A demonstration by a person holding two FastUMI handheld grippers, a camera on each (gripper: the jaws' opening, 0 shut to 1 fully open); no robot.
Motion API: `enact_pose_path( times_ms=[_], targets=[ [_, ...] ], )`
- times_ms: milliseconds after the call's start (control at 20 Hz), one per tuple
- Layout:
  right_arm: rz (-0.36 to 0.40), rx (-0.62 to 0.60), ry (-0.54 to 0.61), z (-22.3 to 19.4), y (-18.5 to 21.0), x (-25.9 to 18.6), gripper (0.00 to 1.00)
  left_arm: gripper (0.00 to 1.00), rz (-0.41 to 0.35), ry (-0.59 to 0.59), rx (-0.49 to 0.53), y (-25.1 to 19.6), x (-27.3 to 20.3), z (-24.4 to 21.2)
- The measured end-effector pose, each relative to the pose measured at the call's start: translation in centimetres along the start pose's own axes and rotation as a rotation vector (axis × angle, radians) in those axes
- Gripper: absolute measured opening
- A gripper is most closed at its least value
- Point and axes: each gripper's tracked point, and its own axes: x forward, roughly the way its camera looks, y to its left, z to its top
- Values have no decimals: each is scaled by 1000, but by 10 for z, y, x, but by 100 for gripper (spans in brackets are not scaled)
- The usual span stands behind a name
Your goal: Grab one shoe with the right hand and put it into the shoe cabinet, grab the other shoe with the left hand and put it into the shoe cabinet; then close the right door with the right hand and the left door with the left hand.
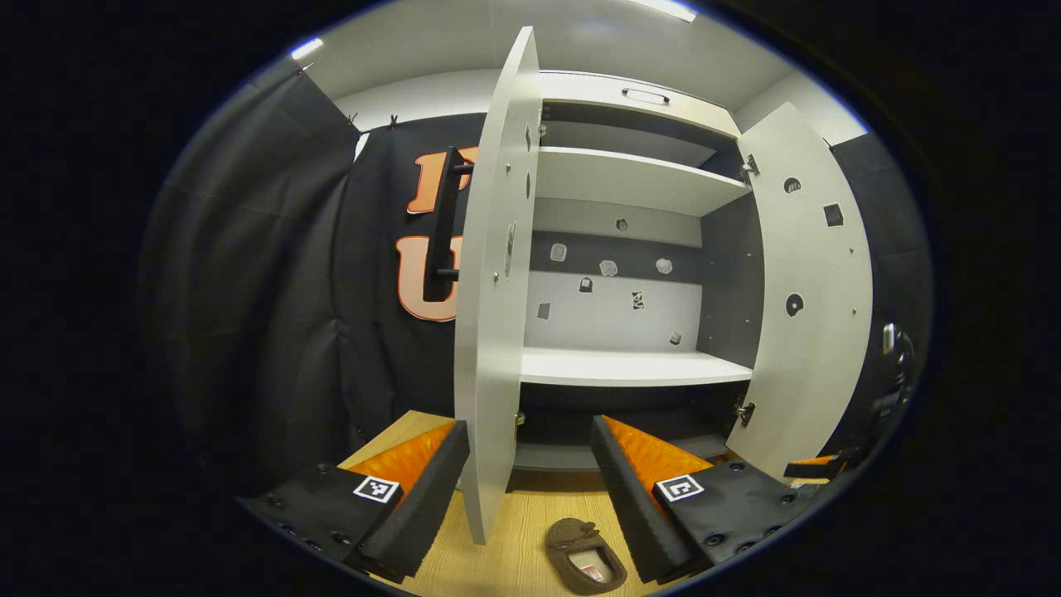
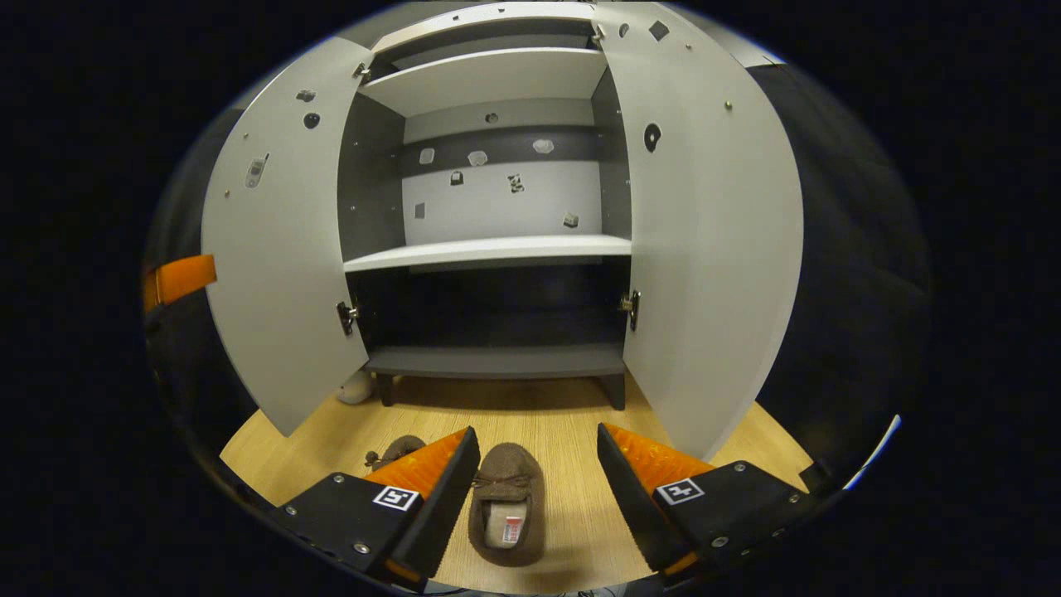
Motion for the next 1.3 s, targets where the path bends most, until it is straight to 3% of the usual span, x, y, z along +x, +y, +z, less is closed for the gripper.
enact_pose_path(
  times_ms=[350, 750, 900, 950, 1000, 1100, 1300],
  targets=[
    [-7, -65, 176, -91, -5, 40, 63, 96, 32, 21, 16, 15, -1, -10],
    [7, -30, 354, -162, 0, 71, 32, 97, 65, 31, 26, 31, -7, -16],
    [-6, -29, 382, -172, 0, 80, 35, 96, 72, 38, 32, 35, -10, -17],
    [-20, -25, 381, -171, -2, 82, 30, 97, 73, 39, 32, 36, -10, -17],
    [-31, -23, 382, -170, -5, 82, 17, 96, 75, 39, 32, 37, -11, -16],
    [-35, -10, 379, -164, -6, 85, 7, 96, 75, 42, 32, 37, -12, -17],
    [-25, -1, 323, -128, 1, 79, 4, 96, 66, 39, 18, 34, -10, -14]
  ],
)
